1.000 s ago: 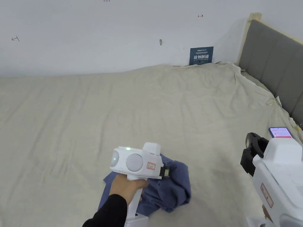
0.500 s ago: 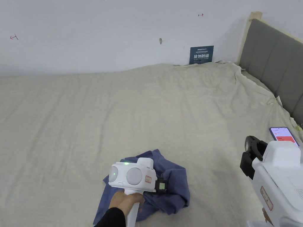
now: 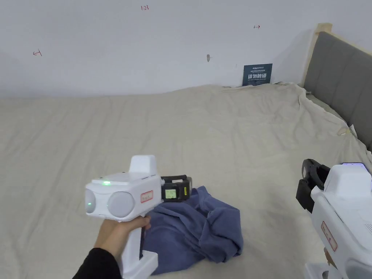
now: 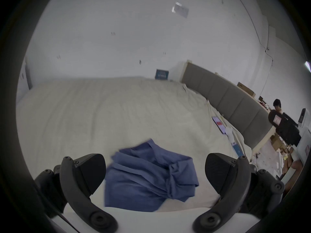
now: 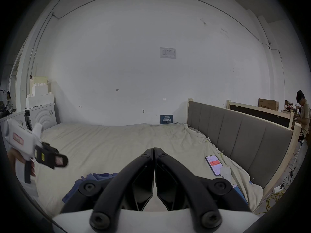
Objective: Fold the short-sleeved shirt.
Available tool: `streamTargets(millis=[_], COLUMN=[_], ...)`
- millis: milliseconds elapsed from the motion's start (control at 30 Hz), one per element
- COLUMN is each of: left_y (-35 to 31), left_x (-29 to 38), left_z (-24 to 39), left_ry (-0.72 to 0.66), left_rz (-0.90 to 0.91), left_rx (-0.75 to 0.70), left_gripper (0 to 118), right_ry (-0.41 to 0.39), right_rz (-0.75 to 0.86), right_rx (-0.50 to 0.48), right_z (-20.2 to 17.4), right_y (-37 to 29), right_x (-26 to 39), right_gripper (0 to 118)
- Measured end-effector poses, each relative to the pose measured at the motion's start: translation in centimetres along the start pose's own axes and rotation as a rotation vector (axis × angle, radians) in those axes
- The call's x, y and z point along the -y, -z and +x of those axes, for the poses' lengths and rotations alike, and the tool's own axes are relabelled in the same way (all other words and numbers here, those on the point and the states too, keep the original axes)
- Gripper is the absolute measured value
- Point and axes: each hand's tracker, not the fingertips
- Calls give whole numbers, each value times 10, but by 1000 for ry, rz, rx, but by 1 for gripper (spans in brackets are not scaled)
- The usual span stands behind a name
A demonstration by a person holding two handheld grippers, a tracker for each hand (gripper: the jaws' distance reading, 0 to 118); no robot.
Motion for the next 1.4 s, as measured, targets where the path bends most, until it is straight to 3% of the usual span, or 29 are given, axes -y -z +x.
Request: streamTargets(millis=[167, 333, 533, 633, 667, 967, 1367, 1400], left_y=[-37, -60, -75, -79, -78, -82, -22, -14], left_x=[5, 23, 42, 52, 53, 54, 79, 85], left_z=[-21, -40, -58, -61, -61, -60, -74, -76], left_ry=[32, 48, 24, 14, 16, -6, -139, -156], left_rz=[190, 311, 357, 347, 347, 323, -157, -180], left_rx=[-184, -336, -368, -372, -382, -355, -283, -268], left_gripper=[118, 108, 55, 9, 0, 0, 0, 5], right_ry=[3, 1, -1, -1, -3, -2, 6, 6], right_rz=[10, 14, 20, 27, 29, 25, -1, -7], right_rx=[-4, -8, -10, -8, -8, -17, -18, -19], right_z=[-3, -5, -9, -10, -10, -13, -13, -13], right_y=[0, 0, 0, -1, -1, 0, 5, 6], right_x=[-2, -3, -2, -1, -1, -2, 7, 8], right_gripper=[0, 0, 0, 0, 0, 0, 0, 0])
